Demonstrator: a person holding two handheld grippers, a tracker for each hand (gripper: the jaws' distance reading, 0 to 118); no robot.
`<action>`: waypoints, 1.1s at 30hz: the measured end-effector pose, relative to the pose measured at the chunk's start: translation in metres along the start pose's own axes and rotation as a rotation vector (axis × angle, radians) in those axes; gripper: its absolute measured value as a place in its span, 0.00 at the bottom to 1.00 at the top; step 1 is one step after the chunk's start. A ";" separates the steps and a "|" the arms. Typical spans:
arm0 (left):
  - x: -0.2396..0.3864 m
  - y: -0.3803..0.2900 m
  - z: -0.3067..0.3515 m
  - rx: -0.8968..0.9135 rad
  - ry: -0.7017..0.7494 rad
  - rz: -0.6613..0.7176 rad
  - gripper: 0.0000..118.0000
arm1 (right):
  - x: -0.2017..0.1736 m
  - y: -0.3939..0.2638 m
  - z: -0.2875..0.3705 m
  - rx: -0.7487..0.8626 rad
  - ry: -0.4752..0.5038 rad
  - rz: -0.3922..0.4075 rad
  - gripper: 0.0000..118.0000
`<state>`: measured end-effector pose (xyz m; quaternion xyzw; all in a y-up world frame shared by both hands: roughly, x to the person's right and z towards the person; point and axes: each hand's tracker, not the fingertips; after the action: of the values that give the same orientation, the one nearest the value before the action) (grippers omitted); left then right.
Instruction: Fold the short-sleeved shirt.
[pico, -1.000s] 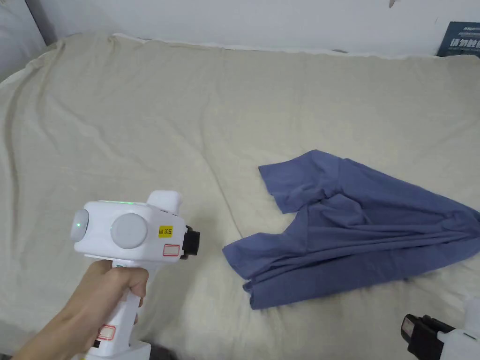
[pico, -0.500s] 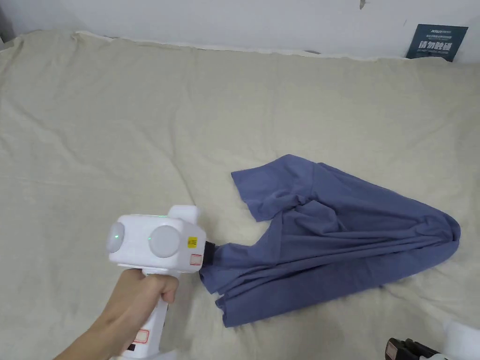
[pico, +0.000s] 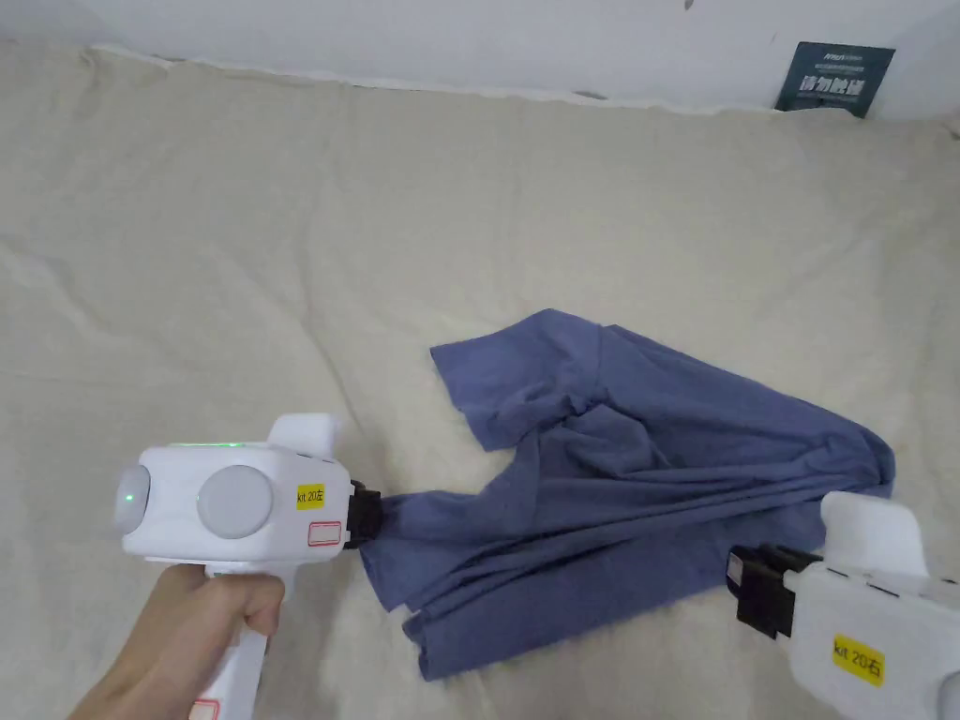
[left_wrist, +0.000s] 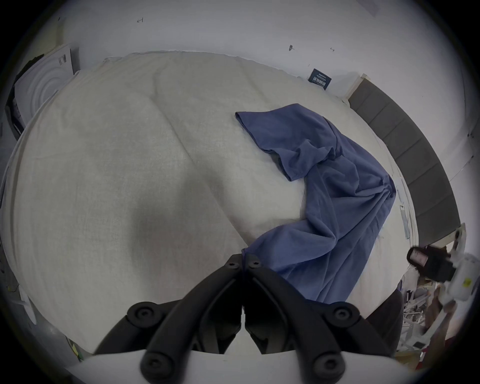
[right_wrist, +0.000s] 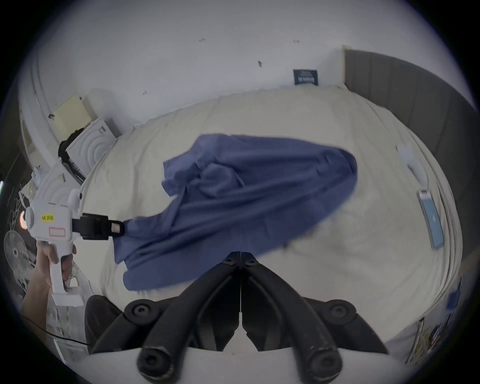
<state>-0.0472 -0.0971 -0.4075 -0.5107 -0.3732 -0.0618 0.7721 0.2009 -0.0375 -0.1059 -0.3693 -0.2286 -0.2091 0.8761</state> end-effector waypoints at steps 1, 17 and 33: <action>-0.001 0.001 -0.001 -0.003 -0.007 0.012 0.00 | -0.003 0.010 -0.004 0.009 -0.002 0.024 0.00; -0.012 -0.004 -0.003 -0.016 -0.108 0.012 0.00 | -0.058 0.259 -0.233 -0.187 0.076 0.238 1.00; -0.010 -0.003 -0.001 -0.044 -0.096 -0.004 0.00 | -0.069 0.252 -0.243 -0.283 0.008 0.320 0.00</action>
<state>-0.0555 -0.1024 -0.4122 -0.5290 -0.4094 -0.0471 0.7419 0.3397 -0.0427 -0.4346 -0.5193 -0.1319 -0.0986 0.8386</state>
